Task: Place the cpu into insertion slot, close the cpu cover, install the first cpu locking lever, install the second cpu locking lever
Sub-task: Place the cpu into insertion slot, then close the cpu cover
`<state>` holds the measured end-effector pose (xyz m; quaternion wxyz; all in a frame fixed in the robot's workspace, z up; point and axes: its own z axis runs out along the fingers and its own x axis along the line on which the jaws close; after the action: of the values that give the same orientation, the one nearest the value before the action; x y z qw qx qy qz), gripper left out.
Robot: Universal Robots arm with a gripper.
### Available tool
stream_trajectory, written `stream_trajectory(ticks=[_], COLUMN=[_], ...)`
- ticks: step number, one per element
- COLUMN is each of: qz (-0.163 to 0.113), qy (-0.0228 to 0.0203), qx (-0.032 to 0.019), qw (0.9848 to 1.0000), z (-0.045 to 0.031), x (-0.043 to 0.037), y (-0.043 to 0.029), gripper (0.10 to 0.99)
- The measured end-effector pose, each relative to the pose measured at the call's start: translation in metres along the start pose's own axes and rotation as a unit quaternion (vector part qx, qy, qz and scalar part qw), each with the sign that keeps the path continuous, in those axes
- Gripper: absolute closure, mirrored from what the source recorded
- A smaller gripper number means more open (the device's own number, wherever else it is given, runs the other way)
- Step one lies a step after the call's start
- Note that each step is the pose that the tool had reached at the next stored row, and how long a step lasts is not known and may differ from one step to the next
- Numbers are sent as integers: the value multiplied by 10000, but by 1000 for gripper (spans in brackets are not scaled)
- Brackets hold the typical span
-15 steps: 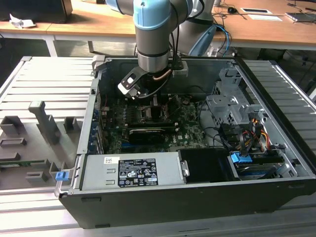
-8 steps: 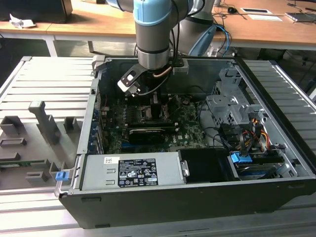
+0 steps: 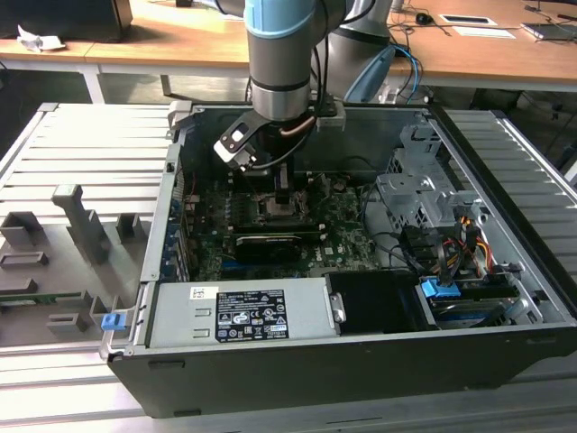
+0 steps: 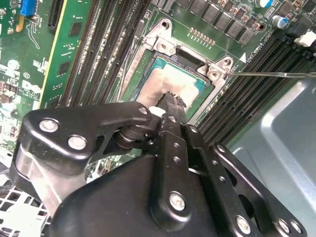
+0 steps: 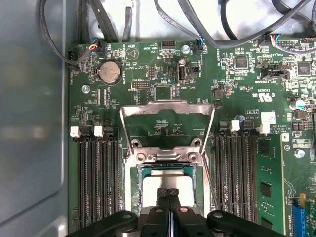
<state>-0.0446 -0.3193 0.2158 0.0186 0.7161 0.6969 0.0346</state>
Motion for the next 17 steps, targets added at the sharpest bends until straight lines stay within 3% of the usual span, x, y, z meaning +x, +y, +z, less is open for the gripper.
stream_trajectory(ticks=[9, 17], qz=[-1, 0], qy=[1, -4], qx=[0, 2], qw=[10000, 10000], z=[-39, -38], x=[1, 0], y=[4, 59], gripper=[980, 980])
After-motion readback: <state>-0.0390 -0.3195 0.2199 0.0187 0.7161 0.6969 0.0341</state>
